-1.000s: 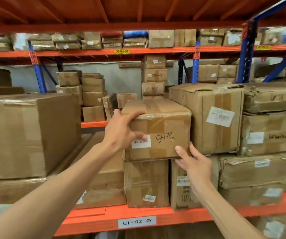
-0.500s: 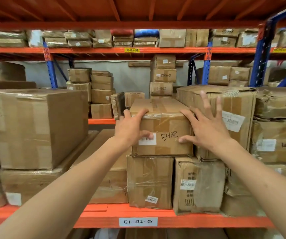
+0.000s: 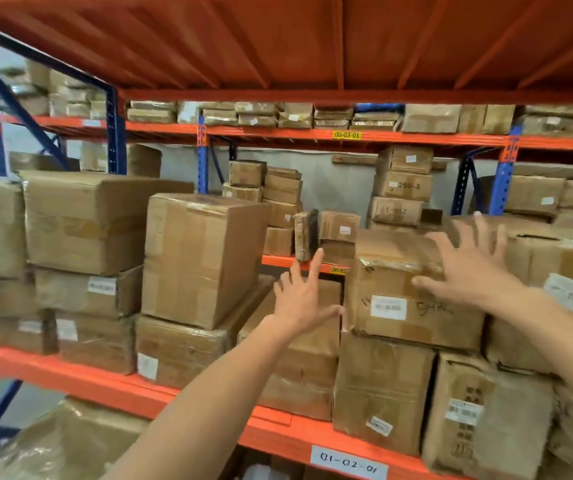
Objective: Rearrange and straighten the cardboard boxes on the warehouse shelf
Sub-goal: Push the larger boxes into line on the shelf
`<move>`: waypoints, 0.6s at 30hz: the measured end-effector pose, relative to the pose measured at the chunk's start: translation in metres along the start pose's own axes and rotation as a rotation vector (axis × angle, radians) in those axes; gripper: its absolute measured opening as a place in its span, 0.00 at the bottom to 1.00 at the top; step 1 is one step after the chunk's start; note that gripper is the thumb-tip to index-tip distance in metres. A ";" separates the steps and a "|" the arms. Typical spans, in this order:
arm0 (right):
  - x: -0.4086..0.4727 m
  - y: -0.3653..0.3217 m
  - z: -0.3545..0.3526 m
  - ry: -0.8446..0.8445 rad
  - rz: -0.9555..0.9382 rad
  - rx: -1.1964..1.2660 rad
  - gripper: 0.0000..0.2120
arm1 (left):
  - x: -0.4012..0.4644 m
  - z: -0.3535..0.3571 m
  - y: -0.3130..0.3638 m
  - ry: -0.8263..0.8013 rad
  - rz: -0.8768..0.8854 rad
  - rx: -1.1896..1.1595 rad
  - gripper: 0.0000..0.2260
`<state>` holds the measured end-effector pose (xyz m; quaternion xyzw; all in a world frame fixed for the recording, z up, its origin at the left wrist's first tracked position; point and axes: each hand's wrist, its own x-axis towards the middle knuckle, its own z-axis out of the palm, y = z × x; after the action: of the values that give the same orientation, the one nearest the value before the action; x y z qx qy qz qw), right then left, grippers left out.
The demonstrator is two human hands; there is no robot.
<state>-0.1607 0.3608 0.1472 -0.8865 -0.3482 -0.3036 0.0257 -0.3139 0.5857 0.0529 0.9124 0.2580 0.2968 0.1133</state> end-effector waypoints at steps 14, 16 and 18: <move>0.123 -0.341 -0.044 -0.031 -0.327 0.467 0.42 | 0.028 -0.102 -0.279 0.214 -0.492 -0.335 0.72; 0.141 -0.378 -0.042 -0.067 -0.335 0.488 0.44 | 0.037 -0.111 -0.307 0.177 -0.471 -0.366 0.73; 0.158 -0.399 -0.037 -0.116 -0.325 0.492 0.45 | 0.046 -0.119 -0.328 0.127 -0.396 -0.391 0.74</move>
<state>-0.3417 0.7485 0.1988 -0.8023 -0.5494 -0.1590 0.1708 -0.4854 0.8926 0.0520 0.7846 0.3757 0.3697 0.3265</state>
